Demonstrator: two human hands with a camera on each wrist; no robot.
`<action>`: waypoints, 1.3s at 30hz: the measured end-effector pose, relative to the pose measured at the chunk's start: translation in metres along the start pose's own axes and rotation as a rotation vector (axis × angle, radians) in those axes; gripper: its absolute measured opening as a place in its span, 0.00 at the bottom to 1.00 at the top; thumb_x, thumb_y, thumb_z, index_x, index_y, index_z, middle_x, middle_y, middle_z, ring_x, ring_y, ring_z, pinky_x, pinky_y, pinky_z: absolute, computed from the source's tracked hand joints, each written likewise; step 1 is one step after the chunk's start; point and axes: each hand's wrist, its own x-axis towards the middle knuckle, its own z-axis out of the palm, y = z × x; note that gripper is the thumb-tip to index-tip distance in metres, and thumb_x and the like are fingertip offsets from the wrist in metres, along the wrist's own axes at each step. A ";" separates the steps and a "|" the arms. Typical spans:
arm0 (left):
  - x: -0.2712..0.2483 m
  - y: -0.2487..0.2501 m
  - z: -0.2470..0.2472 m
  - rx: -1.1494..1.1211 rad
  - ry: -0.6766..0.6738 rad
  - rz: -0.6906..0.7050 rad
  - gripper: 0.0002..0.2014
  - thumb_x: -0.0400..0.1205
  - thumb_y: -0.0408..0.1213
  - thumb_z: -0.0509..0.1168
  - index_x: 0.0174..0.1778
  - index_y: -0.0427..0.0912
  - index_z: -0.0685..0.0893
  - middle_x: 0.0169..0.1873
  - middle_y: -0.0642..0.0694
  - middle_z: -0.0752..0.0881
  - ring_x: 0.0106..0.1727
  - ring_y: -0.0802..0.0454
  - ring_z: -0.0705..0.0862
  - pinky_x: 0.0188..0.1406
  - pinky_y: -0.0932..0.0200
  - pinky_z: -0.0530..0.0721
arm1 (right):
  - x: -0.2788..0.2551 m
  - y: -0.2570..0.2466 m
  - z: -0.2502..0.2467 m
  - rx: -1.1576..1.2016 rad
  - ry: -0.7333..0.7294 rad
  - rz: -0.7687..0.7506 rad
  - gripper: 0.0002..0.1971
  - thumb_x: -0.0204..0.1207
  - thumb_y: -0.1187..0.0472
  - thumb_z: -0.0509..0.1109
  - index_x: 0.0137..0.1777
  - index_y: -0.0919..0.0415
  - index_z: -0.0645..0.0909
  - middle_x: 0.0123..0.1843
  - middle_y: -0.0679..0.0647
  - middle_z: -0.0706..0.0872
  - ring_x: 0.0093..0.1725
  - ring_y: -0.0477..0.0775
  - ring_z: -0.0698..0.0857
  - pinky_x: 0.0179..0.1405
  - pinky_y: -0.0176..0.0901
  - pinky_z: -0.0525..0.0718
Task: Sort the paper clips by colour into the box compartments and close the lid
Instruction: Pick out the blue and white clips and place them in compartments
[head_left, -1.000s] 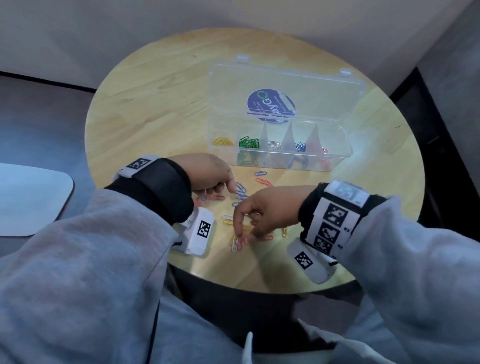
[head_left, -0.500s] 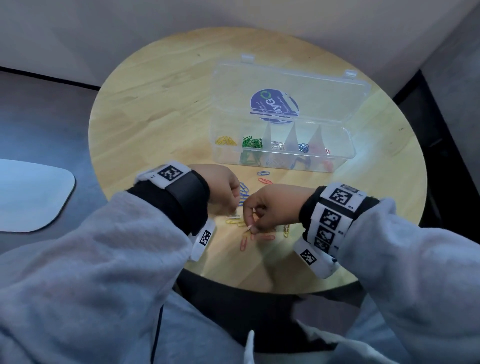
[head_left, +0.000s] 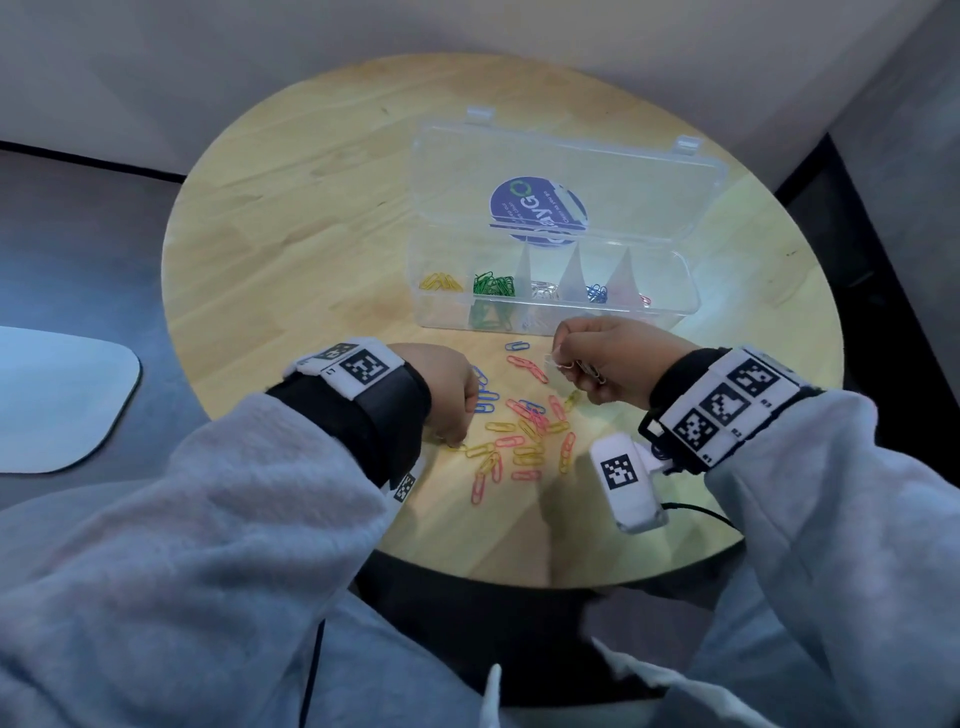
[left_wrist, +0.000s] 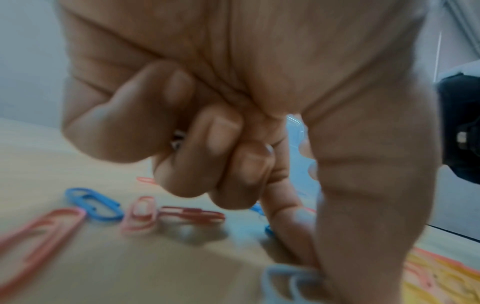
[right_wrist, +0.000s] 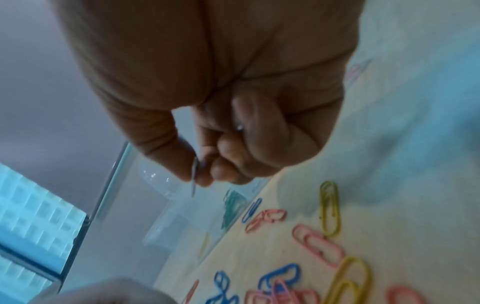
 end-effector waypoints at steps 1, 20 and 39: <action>0.000 -0.001 0.000 -0.006 0.002 -0.005 0.06 0.71 0.35 0.70 0.31 0.48 0.80 0.26 0.52 0.78 0.31 0.54 0.75 0.26 0.65 0.68 | 0.000 0.001 -0.002 0.038 0.002 0.011 0.16 0.78 0.72 0.58 0.29 0.58 0.69 0.25 0.54 0.72 0.18 0.46 0.67 0.14 0.30 0.62; -0.036 -0.049 -0.049 -1.199 0.302 -0.001 0.14 0.78 0.22 0.51 0.28 0.37 0.71 0.31 0.38 0.81 0.24 0.51 0.78 0.18 0.70 0.80 | -0.001 -0.010 0.009 0.327 -0.198 0.035 0.17 0.76 0.78 0.50 0.42 0.67 0.81 0.34 0.58 0.76 0.23 0.47 0.78 0.20 0.32 0.79; -0.012 -0.036 -0.051 -1.658 0.379 -0.007 0.23 0.75 0.10 0.40 0.42 0.38 0.75 0.41 0.36 0.80 0.41 0.44 0.86 0.37 0.63 0.88 | -0.008 -0.023 0.006 0.464 -0.107 0.004 0.23 0.72 0.87 0.45 0.47 0.67 0.78 0.38 0.60 0.81 0.31 0.49 0.86 0.31 0.32 0.88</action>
